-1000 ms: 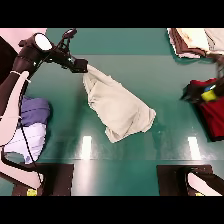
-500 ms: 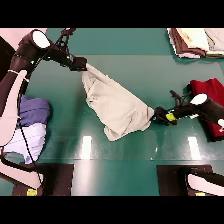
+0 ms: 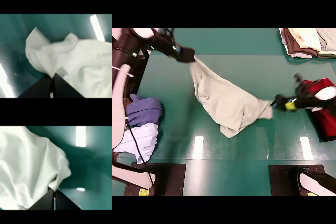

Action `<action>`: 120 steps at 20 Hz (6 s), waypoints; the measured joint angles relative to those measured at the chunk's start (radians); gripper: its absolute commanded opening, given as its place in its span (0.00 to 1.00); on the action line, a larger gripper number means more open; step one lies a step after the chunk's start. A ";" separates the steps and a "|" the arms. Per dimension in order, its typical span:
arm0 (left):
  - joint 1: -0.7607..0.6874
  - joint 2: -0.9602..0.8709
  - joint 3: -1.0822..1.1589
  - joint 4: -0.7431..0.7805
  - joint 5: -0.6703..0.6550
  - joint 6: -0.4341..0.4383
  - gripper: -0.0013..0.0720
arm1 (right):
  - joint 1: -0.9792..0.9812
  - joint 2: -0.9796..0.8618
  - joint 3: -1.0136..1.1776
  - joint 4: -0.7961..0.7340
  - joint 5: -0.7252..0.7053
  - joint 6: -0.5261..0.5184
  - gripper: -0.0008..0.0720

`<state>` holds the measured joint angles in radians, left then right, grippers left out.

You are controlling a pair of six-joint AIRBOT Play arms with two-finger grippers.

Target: Fold the shirts.

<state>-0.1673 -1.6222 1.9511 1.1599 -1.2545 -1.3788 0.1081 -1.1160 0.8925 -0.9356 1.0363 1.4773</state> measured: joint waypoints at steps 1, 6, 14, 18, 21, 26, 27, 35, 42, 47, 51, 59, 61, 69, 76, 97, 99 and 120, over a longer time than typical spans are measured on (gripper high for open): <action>0.000 0.035 0.035 0.004 0.001 0.000 0.05 | -0.024 0.041 0.058 -0.016 0.020 -0.002 0.03; 0.000 0.318 0.109 0.014 0.066 0.000 0.05 | -0.134 0.227 0.446 -0.071 0.127 -0.012 0.03; 0.000 0.741 0.129 0.017 0.217 0.000 0.05 | -0.297 0.314 1.030 -0.145 0.312 -0.021 0.03; 0.000 0.785 0.117 0.048 0.241 -0.005 0.05 | -0.381 0.232 1.229 -0.147 0.397 -0.021 0.03; 0.000 0.753 0.055 0.116 0.210 -0.034 0.05 | -0.390 0.156 1.242 -0.126 0.422 -0.021 0.03; 0.000 0.565 -0.096 0.181 0.096 -0.063 0.05 | -0.248 -0.019 1.052 -0.182 0.417 -0.021 0.03; 0.000 0.516 -0.124 0.187 0.086 -0.064 0.05 | -0.207 -0.064 1.015 -0.217 0.408 -0.021 0.03; 0.008 0.090 -0.241 0.229 0.153 -0.085 0.76 | -0.047 -0.454 0.932 -0.344 0.275 -0.021 0.44; 0.111 0.020 -0.212 0.229 0.023 -0.128 0.76 | -0.104 -0.586 1.042 -0.196 0.378 -0.050 0.57; 0.150 0.175 -0.467 0.216 -0.061 -0.119 0.76 | -0.153 -0.408 0.779 -0.109 0.425 -0.099 0.57; 0.159 0.379 -0.848 0.187 -0.031 -0.127 0.76 | -0.164 -0.202 0.496 -0.087 0.398 -0.112 0.57; 0.161 0.630 -1.337 -0.005 0.071 -0.135 0.75 | -0.166 0.079 0.201 -0.078 0.307 -0.117 0.57; 0.161 0.643 -1.394 -0.060 0.118 -0.118 0.75 | -0.166 0.120 0.180 -0.076 0.293 -0.117 0.57; 0.122 0.655 -1.480 -0.185 0.206 -0.080 0.05 | -0.173 0.185 0.158 -0.080 0.287 -0.108 0.57; 0.103 0.659 -1.347 -0.212 0.141 -0.046 0.05 | -0.415 0.192 -0.034 -0.255 0.428 -0.106 0.78; 0.100 0.711 -1.118 -0.137 0.075 -0.038 0.05 | -0.391 0.146 -0.237 -0.291 0.288 -0.104 0.04; 0.100 0.750 -1.010 -0.084 0.056 -0.061 0.05 | -0.343 0.208 -0.117 -0.301 0.292 -0.089 0.04; 0.100 0.776 0.060 0.067 0.023 -0.139 0.05 | -0.219 0.190 1.141 -0.379 0.536 0.023 0.03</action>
<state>-0.0673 -0.8463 2.0109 1.2270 -1.2312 -1.5181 -0.1108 -0.9264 2.0338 -1.3144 1.5726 1.5005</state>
